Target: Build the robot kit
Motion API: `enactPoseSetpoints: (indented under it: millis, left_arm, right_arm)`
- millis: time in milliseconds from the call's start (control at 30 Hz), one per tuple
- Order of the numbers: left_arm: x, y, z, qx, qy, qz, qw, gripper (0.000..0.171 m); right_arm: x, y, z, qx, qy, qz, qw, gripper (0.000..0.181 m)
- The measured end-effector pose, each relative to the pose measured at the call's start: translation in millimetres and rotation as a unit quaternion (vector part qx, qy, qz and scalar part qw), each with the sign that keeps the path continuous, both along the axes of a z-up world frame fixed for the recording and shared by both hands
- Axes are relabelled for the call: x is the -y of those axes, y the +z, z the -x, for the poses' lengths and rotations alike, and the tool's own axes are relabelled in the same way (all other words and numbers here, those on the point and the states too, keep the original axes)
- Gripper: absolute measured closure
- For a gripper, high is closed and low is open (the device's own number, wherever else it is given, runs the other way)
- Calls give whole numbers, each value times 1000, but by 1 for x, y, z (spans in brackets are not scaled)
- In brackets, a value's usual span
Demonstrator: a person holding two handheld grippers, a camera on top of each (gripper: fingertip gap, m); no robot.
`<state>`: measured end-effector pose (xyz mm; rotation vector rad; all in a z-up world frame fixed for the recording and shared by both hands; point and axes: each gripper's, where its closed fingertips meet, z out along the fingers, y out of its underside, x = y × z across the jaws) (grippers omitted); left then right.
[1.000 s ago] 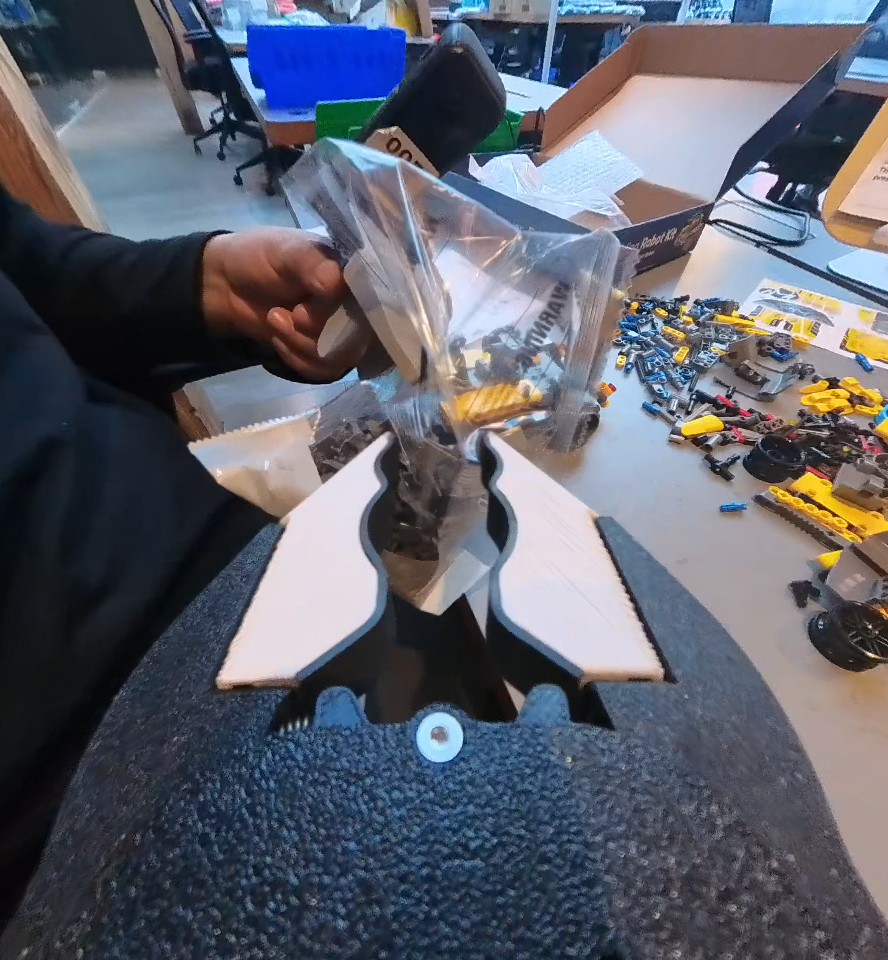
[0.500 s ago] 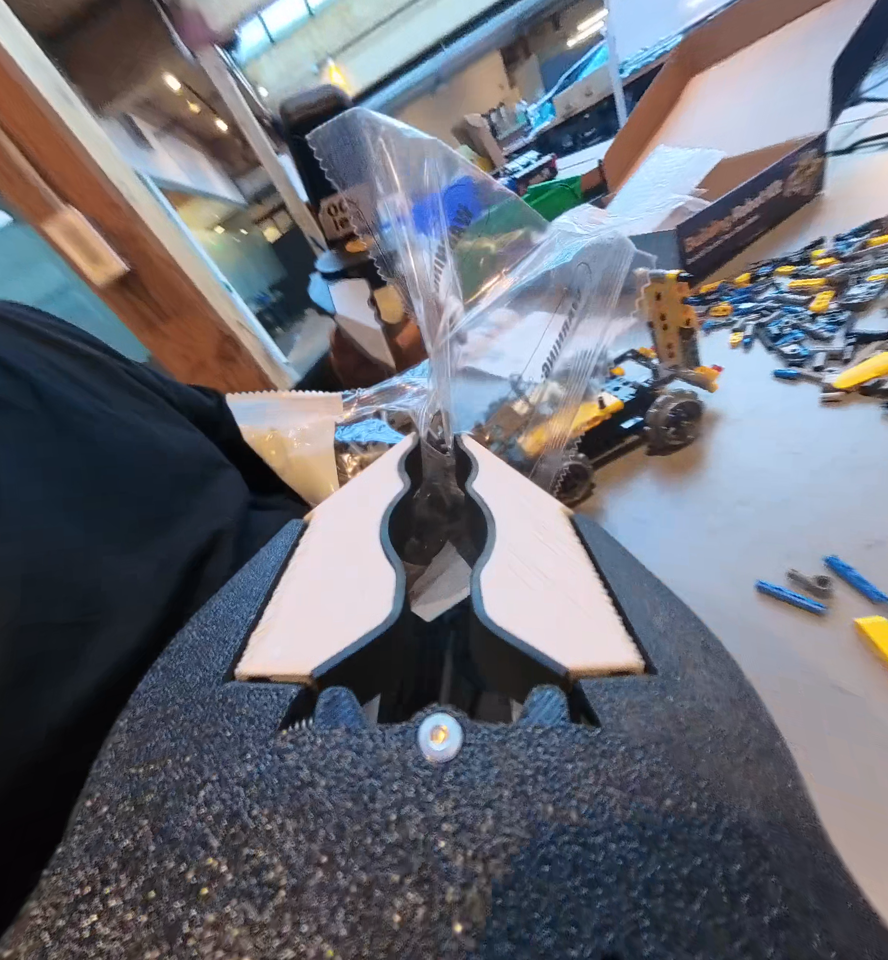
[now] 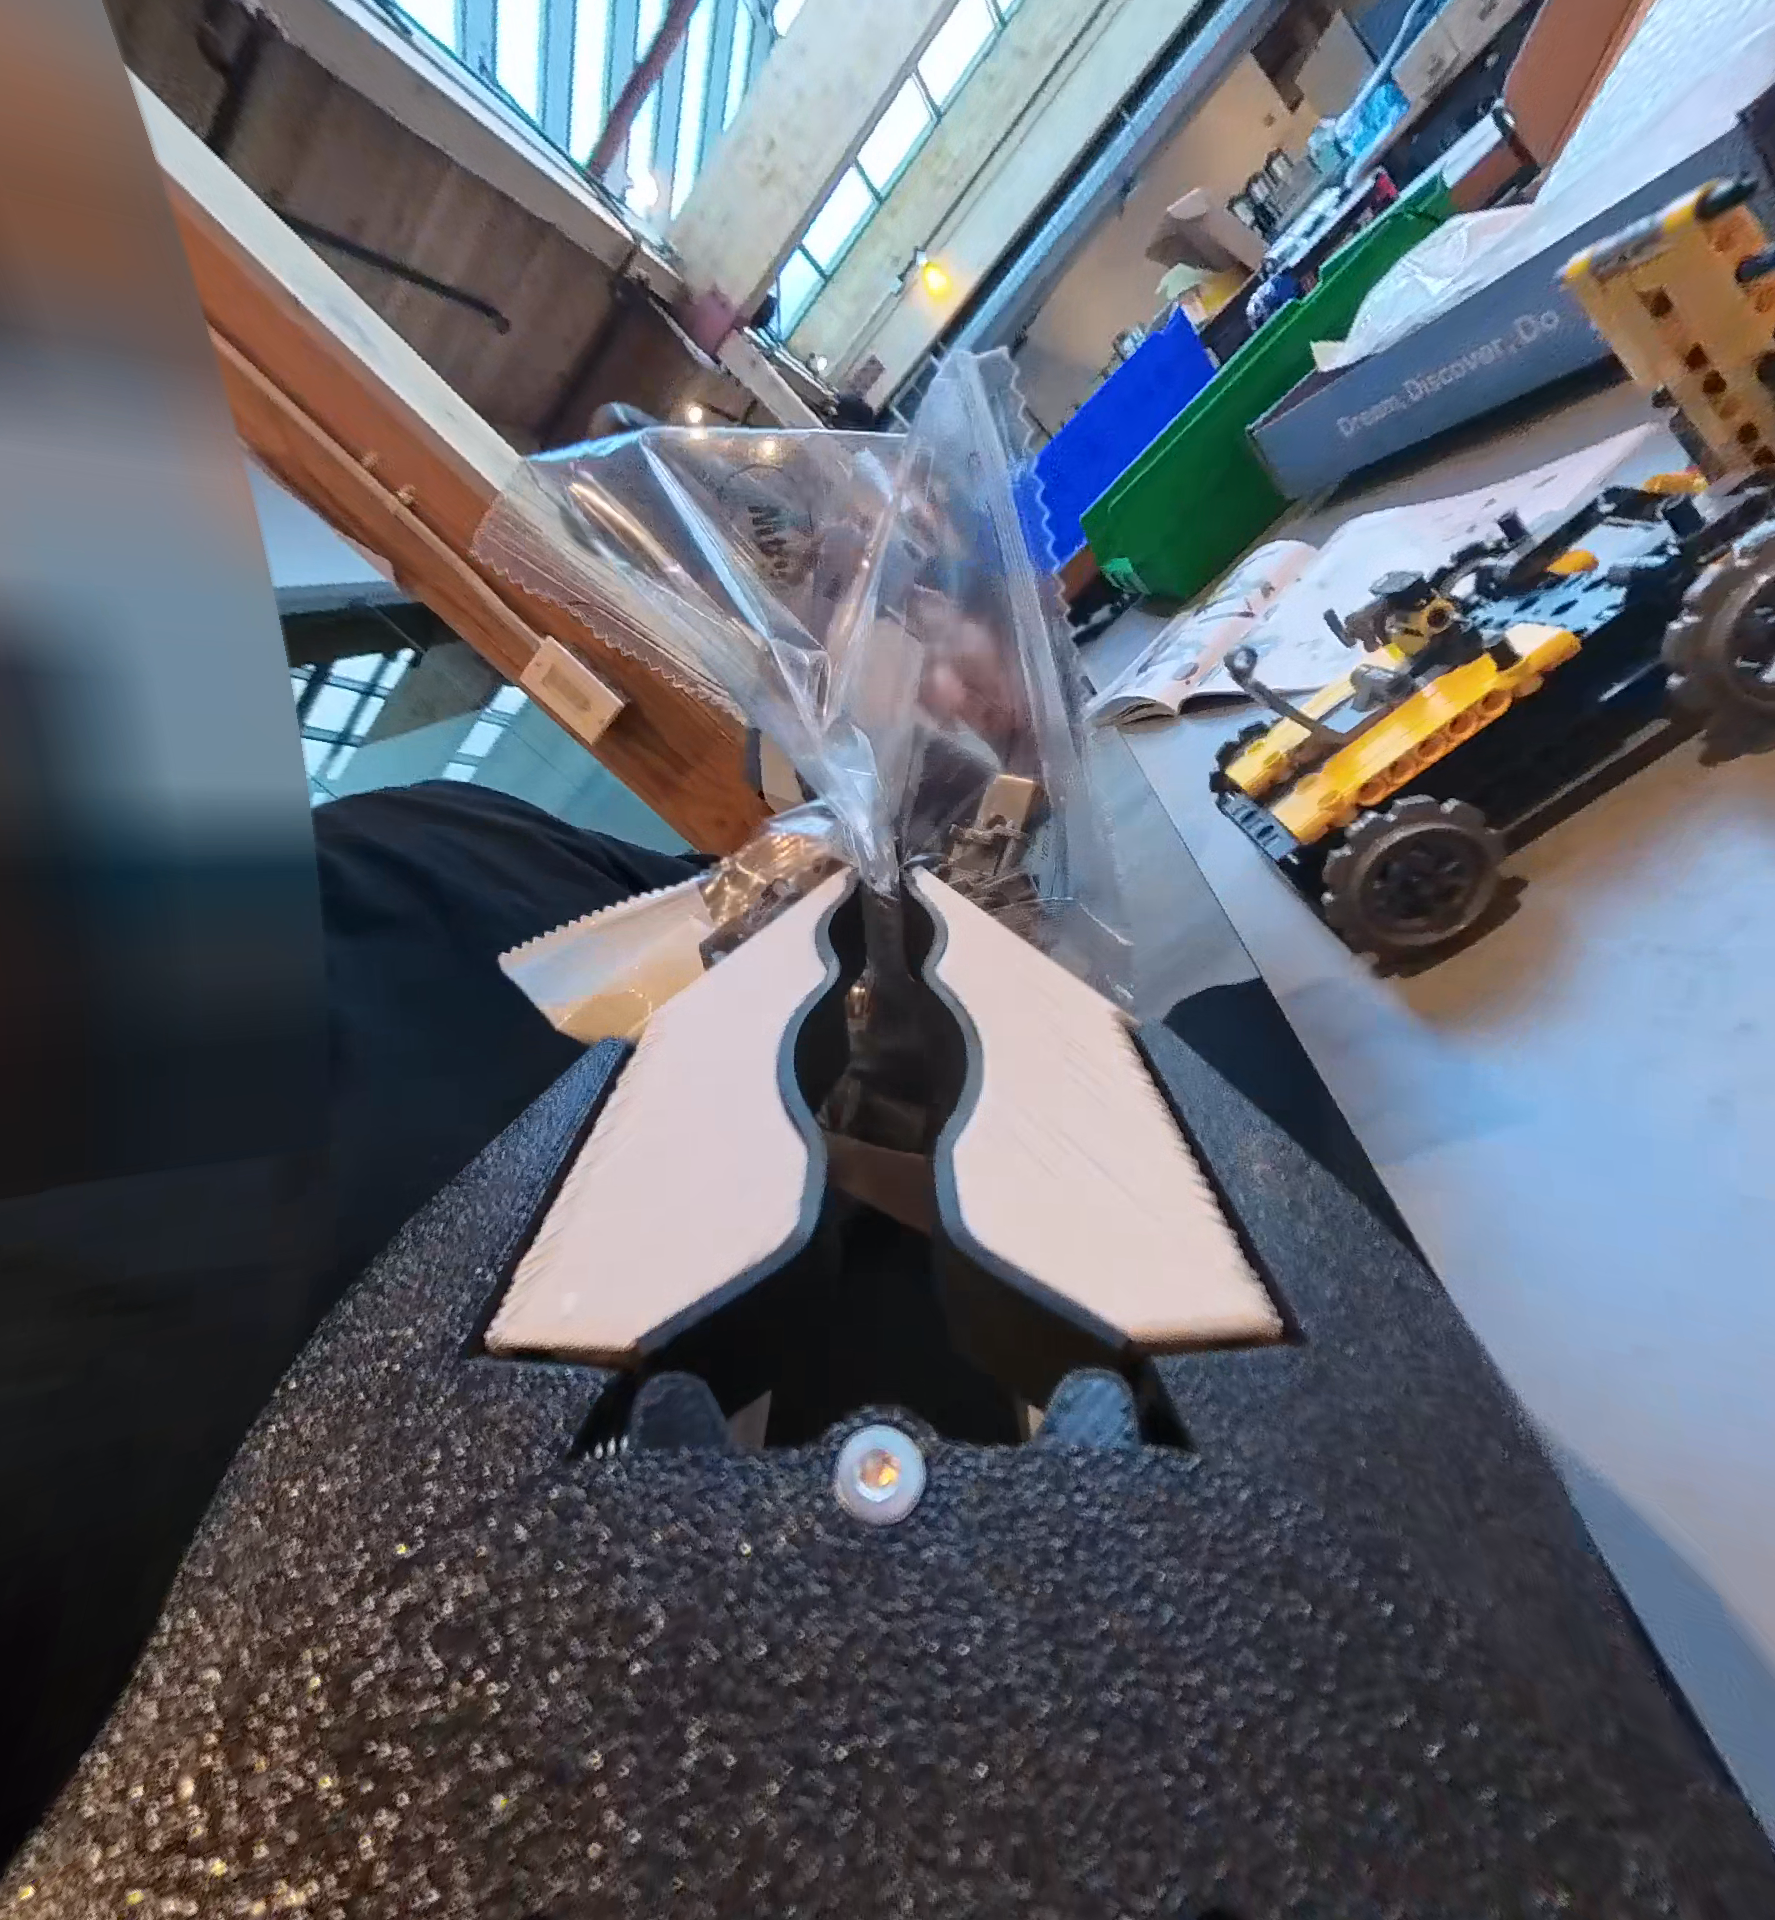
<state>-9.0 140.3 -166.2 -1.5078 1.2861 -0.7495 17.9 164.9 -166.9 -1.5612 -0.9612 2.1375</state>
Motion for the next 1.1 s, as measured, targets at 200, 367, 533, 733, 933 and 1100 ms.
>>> enactPoseSetpoints:
  millis: [200,367,533,733,933,1100]
  left_arm:
    - [-10,-9,1,-8,29,19,999,171]
    - [-14,-15,1,-20,38,47,998,171]
    - [-13,-18,-2,-16,38,68,997,171]
    - [-5,-21,-8,-42,24,47,998,171]
    - [-11,-22,-5,-43,43,48,997,171]
    - [-7,-27,-14,-63,41,43,996,171]
  right_arm:
    - [-2,-6,-6,62,-36,-123,990,166]
    - [-17,17,-17,77,-141,-285,945,142]
    - [4,26,-15,87,-135,-379,911,142]
    - [-9,14,0,100,-176,-365,909,150]
    - [-10,24,-7,85,-167,-338,922,115]
    - [-15,12,1,120,-184,-375,900,131]
